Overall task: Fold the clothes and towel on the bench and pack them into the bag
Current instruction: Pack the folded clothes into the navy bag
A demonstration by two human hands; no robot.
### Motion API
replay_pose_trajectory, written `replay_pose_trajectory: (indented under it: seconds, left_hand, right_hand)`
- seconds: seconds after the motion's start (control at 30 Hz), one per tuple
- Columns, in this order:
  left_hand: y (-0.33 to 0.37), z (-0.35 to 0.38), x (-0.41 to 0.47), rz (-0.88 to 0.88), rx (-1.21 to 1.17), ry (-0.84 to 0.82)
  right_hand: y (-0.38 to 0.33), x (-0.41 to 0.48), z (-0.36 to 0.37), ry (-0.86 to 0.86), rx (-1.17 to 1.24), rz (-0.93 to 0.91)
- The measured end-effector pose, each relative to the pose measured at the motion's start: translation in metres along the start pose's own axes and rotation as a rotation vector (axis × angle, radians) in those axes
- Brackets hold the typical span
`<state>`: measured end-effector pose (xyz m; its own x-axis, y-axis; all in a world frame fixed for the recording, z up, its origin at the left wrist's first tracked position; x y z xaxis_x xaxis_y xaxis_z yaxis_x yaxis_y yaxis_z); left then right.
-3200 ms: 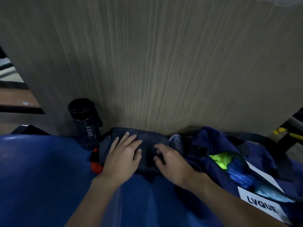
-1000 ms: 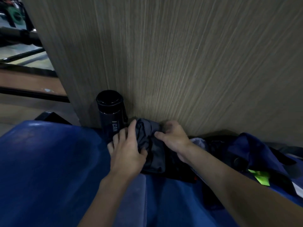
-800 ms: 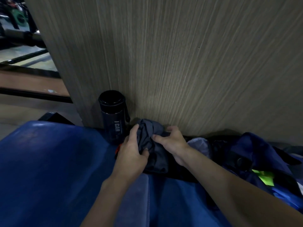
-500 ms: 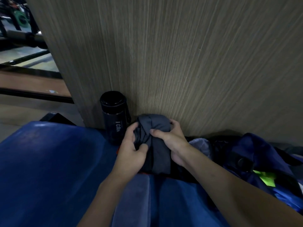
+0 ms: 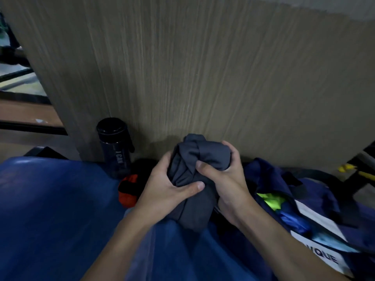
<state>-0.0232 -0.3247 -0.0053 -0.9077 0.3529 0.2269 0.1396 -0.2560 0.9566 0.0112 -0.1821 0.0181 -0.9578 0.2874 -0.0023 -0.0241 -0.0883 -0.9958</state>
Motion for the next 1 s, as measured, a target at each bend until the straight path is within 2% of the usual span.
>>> replay_pose_trajectory:
  seconds: [0.1, 0.2, 0.3, 0.37, 0.47, 0.67, 0.77, 0.9, 1.0]
  left_hand:
    - [0.003, 0.030, -0.009, -0.030, 0.055, -0.101]
    - [0.014, 0.059, -0.012, -0.066, 0.202, -0.310]
    - [0.032, 0.095, -0.012, -0.065, 0.484, -0.531]
    - [0.044, 0.122, -0.016, -0.061, 0.723, -0.614]
    - [0.055, 0.158, -0.022, -0.004, 0.900, -0.663]
    - [0.060, 0.193, -0.031, 0.118, 0.842, -0.693]
    - [0.060, 0.206, -0.041, 0.111, 0.710, -0.684]
    - [0.049, 0.231, -0.041, 0.085, 0.589, -0.714]
    - [0.045, 0.251, -0.041, 0.085, 0.636, -0.796]
  right_hand:
    - [-0.016, -0.023, -0.039, -0.036, -0.140, -0.047]
    - [-0.041, -0.043, -0.087, -0.094, -0.524, -0.170]
    - [-0.059, -0.062, -0.125, -0.228, -0.750, -0.190]
    - [-0.066, -0.077, -0.141, -0.302, -0.840, -0.187]
    - [-0.068, -0.096, -0.170, -0.241, -0.929, -0.230]
    - [-0.069, -0.135, -0.219, 0.018, -0.841, -0.305]
    - [-0.071, -0.149, -0.240, 0.106, -0.790, -0.336]
    - [-0.071, -0.162, -0.259, 0.039, -0.857, -0.311]
    - [-0.079, -0.170, -0.267, -0.051, -1.052, -0.273]
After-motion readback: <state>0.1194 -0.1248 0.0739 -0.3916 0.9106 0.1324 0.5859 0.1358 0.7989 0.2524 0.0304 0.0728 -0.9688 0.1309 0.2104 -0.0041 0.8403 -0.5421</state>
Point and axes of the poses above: each hand's wrist, its own x-axis towards the middle knuckle, its own z-axis out of the palm, y = z × x, the point moved 3 cm from there along x, towards the middle knuckle, and after that the axes turned 12 degrees about -x, right-handed, at the moved point
